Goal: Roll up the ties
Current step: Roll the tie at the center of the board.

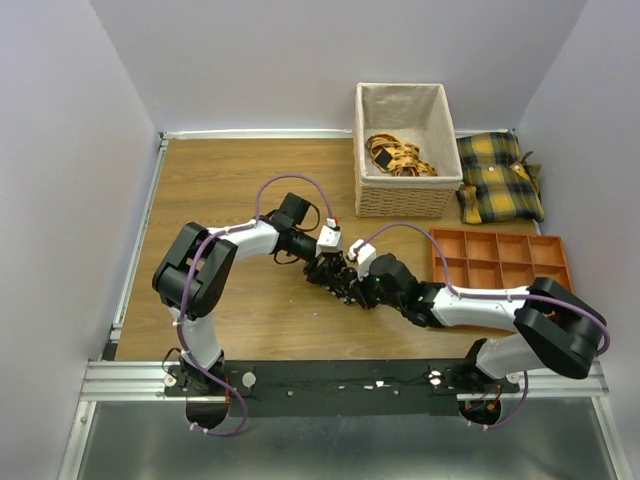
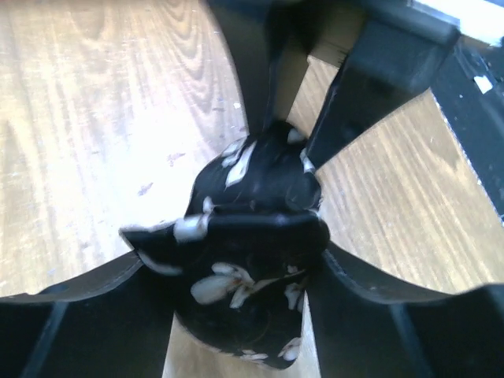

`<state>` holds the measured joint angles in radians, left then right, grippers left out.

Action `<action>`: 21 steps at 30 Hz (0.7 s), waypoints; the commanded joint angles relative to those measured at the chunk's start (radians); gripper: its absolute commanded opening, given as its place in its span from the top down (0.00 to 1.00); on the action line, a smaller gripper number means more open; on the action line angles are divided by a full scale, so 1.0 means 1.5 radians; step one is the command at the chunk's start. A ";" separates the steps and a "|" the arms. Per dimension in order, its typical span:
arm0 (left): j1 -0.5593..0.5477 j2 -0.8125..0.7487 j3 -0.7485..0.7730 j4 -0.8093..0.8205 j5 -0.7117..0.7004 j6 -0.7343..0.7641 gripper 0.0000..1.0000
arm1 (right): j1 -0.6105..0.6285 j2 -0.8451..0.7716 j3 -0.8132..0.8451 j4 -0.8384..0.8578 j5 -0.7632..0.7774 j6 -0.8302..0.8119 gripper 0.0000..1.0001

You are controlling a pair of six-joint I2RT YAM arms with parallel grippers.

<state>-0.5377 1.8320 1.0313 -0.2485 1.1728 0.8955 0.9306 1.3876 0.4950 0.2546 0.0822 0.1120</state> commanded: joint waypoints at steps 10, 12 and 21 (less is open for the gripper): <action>-0.008 -0.033 0.002 -0.075 0.055 0.097 0.19 | 0.006 0.042 0.040 0.032 -0.046 -0.013 0.86; -0.013 -0.033 -0.011 -0.020 0.039 0.017 0.19 | 0.007 0.037 0.035 0.041 -0.046 -0.012 0.86; -0.002 -0.024 0.001 -0.167 0.018 0.171 0.43 | 0.008 -0.007 0.010 0.052 -0.023 -0.013 0.86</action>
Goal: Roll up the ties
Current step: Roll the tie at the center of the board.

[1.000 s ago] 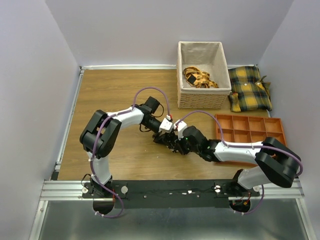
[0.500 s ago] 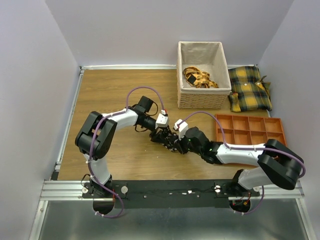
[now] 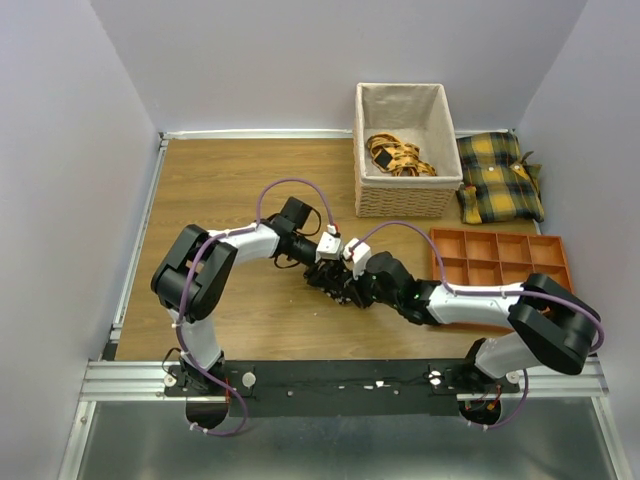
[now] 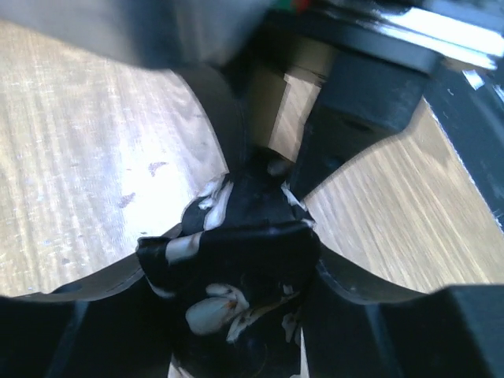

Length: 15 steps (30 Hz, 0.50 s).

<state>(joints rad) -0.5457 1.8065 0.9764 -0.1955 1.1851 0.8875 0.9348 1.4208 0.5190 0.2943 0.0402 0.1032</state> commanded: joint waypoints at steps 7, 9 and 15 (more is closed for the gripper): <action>-0.003 -0.012 0.051 -0.257 0.022 0.240 0.63 | 0.004 -0.003 0.009 0.035 -0.008 -0.005 0.86; -0.006 -0.013 0.052 -0.260 0.030 0.246 0.64 | 0.004 -0.001 0.013 0.036 -0.009 -0.005 0.86; -0.010 -0.014 0.050 -0.296 0.023 0.296 0.51 | 0.004 -0.014 0.003 0.043 0.012 0.008 0.86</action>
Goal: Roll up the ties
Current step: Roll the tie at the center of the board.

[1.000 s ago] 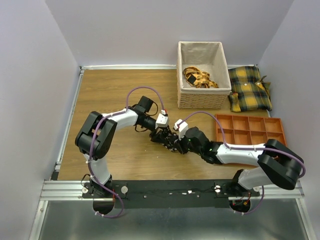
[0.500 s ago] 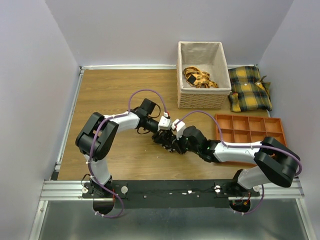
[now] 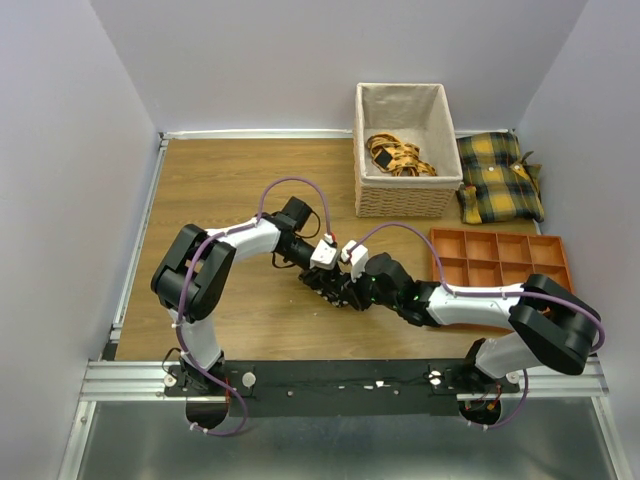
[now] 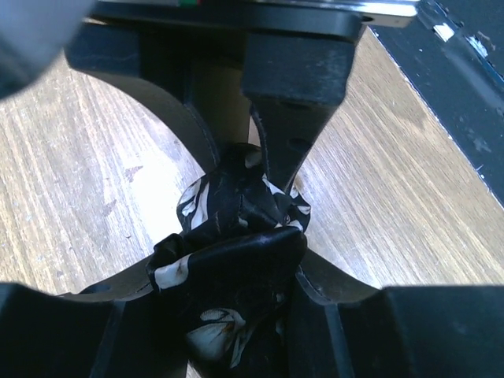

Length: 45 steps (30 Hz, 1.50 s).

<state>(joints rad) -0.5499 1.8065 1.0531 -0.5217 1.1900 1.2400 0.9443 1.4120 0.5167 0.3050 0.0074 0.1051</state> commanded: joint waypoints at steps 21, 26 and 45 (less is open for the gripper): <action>-0.025 -0.038 -0.061 0.122 -0.027 -0.120 0.83 | -0.003 -0.038 -0.016 0.079 0.030 0.019 0.84; -0.027 -0.042 -0.058 0.098 -0.033 -0.099 1.00 | -0.003 -0.024 -0.004 0.066 0.022 0.028 0.77; -0.015 -0.052 -0.058 0.077 -0.029 -0.074 1.00 | -0.003 -0.204 -0.028 -0.003 -0.037 -0.026 0.49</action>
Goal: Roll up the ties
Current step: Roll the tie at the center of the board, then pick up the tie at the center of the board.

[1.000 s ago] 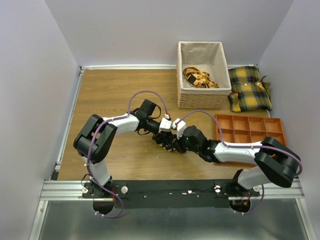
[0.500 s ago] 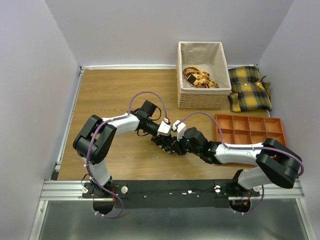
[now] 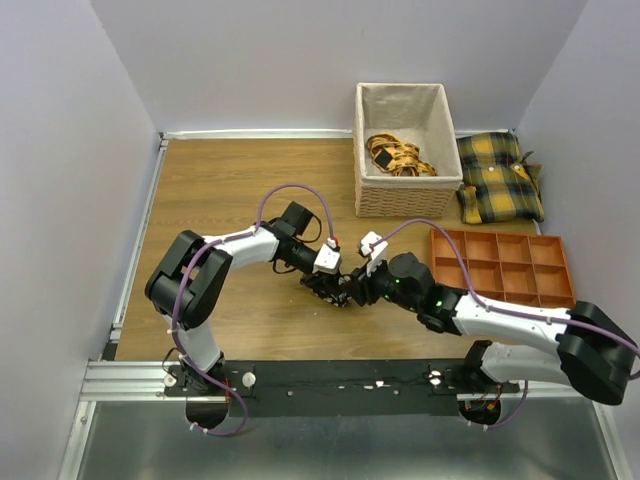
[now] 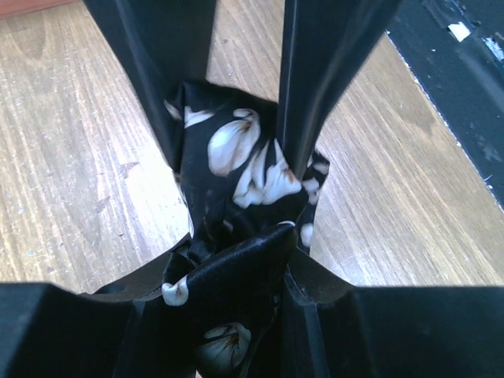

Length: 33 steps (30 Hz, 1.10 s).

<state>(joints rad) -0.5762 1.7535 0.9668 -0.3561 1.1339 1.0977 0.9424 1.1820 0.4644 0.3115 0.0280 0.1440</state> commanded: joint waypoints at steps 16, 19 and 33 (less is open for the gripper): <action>0.012 -0.021 -0.001 0.017 0.013 -0.047 1.00 | -0.001 -0.063 0.024 -0.040 -0.110 -0.060 0.50; 0.013 -0.024 0.005 0.017 0.017 -0.050 1.00 | -0.002 -0.110 0.008 -0.061 -0.146 -0.074 0.49; 0.021 -0.029 0.029 -0.102 0.029 0.052 1.00 | -0.001 -0.196 -0.015 -0.033 -0.062 -0.262 0.46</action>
<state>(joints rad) -0.5453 1.7481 0.9714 -0.3965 1.1412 1.0748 0.9405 0.9154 0.4213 0.2241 -0.1719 -0.0292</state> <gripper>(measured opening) 0.392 0.533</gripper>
